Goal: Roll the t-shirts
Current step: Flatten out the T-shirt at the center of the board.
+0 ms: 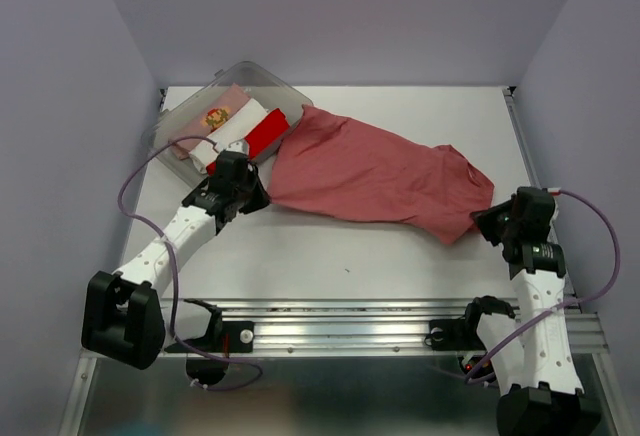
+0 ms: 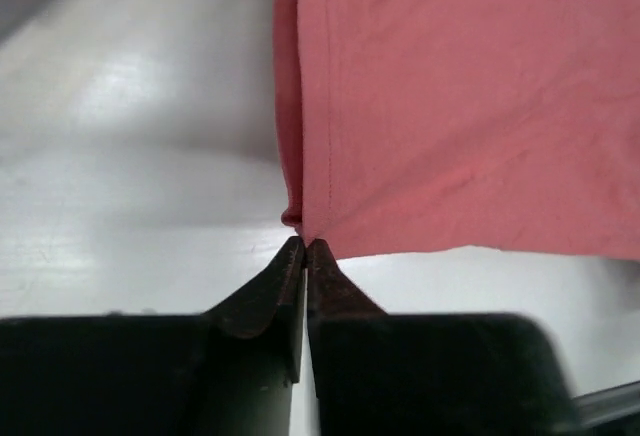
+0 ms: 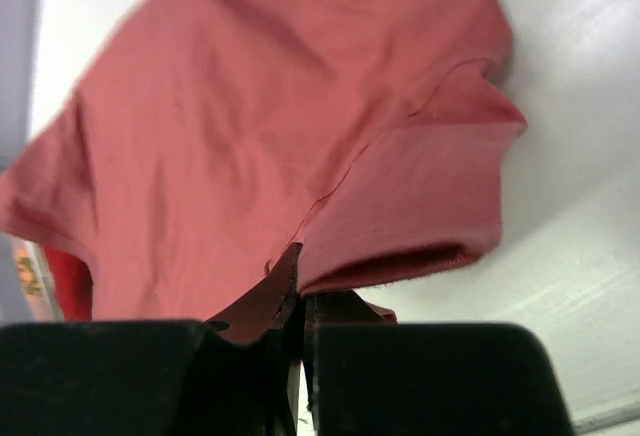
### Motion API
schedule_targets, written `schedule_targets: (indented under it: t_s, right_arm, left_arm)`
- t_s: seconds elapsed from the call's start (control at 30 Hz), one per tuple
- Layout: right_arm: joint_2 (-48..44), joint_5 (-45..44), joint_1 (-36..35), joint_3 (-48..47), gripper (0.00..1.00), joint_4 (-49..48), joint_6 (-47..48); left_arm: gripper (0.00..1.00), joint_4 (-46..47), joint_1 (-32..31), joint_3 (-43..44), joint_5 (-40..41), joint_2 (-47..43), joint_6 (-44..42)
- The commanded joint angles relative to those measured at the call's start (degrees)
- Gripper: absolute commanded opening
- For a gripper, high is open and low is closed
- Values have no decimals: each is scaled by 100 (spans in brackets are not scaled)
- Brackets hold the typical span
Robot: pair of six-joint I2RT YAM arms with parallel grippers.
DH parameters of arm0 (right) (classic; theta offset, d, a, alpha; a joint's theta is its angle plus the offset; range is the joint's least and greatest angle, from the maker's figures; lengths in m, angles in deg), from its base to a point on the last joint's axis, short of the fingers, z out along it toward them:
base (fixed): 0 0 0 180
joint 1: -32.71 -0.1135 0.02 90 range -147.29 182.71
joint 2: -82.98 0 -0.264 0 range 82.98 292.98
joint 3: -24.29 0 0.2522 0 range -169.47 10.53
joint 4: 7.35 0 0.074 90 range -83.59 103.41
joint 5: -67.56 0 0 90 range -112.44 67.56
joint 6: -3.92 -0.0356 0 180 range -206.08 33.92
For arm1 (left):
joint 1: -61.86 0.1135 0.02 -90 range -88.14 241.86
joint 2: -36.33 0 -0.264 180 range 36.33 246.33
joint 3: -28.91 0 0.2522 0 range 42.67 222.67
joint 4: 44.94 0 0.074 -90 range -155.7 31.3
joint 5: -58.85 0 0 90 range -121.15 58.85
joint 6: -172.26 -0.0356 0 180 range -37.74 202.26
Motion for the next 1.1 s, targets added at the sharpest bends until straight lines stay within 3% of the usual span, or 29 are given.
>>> schedule_targets:
  t_s: [0.0,0.1,0.17,0.47,0.83,1.07]
  right_arm:
    - [-267,250,27,812,1,646,-96]
    - [-425,250,27,1148,1,593,-175]
    - [-435,224,27,1175,1,549,-140]
    - [-215,338,27,1246,1,312,-122]
    - [-153,417,27,1219,1,207,-105]
    - [-92,408,27,1184,1,215,-87]
  left_arm:
    - [44,-92,4,-681,-327,-94,191]
    - [75,-83,-14,-911,-275,-155,314]
    - [77,-118,-14,-964,-92,-217,454]
    - [74,250,-31,-1351,182,-208,1395]
    - [74,822,-286,-1334,542,652,1887]
    - [63,1121,-409,-1026,622,1294,1809]
